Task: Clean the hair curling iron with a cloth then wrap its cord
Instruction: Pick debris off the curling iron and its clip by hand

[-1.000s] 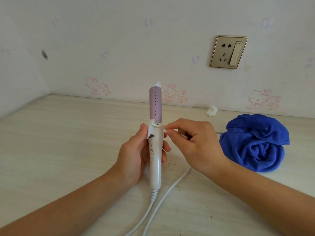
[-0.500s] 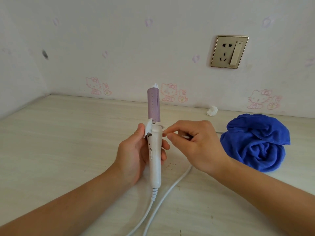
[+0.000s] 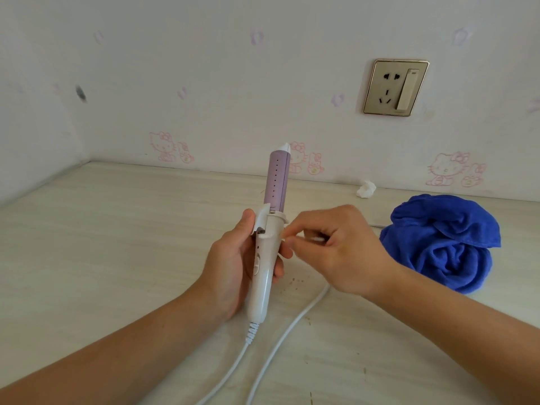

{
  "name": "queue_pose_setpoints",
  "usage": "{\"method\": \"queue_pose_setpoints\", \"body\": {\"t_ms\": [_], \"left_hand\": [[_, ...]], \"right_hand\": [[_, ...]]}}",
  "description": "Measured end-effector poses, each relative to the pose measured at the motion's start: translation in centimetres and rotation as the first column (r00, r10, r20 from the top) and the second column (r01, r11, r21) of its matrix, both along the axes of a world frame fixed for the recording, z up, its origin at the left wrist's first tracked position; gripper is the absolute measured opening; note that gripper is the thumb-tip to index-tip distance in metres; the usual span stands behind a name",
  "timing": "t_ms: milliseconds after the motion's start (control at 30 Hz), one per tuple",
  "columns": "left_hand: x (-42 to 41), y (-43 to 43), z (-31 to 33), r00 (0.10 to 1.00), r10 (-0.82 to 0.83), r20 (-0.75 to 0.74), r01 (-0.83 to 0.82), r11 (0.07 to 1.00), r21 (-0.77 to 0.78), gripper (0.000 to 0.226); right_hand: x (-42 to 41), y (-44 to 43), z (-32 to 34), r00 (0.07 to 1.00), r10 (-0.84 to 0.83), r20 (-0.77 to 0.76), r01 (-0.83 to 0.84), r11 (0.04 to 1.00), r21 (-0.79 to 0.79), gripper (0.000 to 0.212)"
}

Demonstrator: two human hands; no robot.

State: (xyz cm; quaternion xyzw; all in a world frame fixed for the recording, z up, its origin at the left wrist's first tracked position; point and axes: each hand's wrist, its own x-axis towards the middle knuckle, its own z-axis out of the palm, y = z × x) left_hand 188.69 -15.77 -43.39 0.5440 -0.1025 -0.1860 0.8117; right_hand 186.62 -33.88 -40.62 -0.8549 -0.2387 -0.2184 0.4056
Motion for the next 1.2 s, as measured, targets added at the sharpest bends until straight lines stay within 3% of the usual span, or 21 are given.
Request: {"method": "queue_pose_setpoints", "body": {"t_ms": [167,300,433,533,667,800,933,1200], "left_hand": [[0.0,0.0,-0.2,1.000,0.006,0.009,-0.007,0.999,0.035,0.060],[0.2,-0.2,-0.2,0.997,0.057,-0.050,-0.058,0.998,-0.026,0.058],[0.3,-0.3,-0.2,0.998,0.064,-0.022,-0.065,0.998,-0.017,0.054],[0.4,-0.3,-0.2,0.995,0.085,-0.051,-0.087,0.996,-0.038,0.050],[0.5,-0.3,-0.3,0.997,0.078,-0.012,-0.078,0.997,-0.020,0.052],[0.6,-0.3,-0.3,0.995,0.095,0.003,-0.095,0.995,0.011,0.050],[0.6,-0.2,-0.3,0.994,0.097,0.057,-0.101,0.992,0.078,0.062],[0.6,-0.2,-0.5,0.994,0.107,0.033,-0.110,0.991,0.073,0.055]], "right_hand": [[0.6,-0.4,0.7,0.996,-0.090,0.018,0.090,0.996,0.009,0.013],[-1.2,1.0,-0.1,0.997,0.072,-0.025,-0.075,0.991,-0.112,0.019],[-0.3,0.4,-0.1,0.998,-0.056,-0.021,0.056,0.998,-0.040,0.016],[-1.2,1.2,-0.2,0.998,0.034,-0.055,-0.042,0.989,-0.139,0.015],[-0.5,0.5,0.0,0.997,-0.057,-0.049,0.055,0.997,-0.049,0.015],[-0.9,1.0,0.1,0.999,-0.018,-0.048,0.012,0.993,-0.116,0.013],[-0.1,0.4,0.5,0.992,-0.125,-0.009,0.124,0.991,-0.050,0.015],[-0.8,0.2,0.1,1.000,0.000,-0.010,-0.001,1.000,-0.027,0.015]]}}
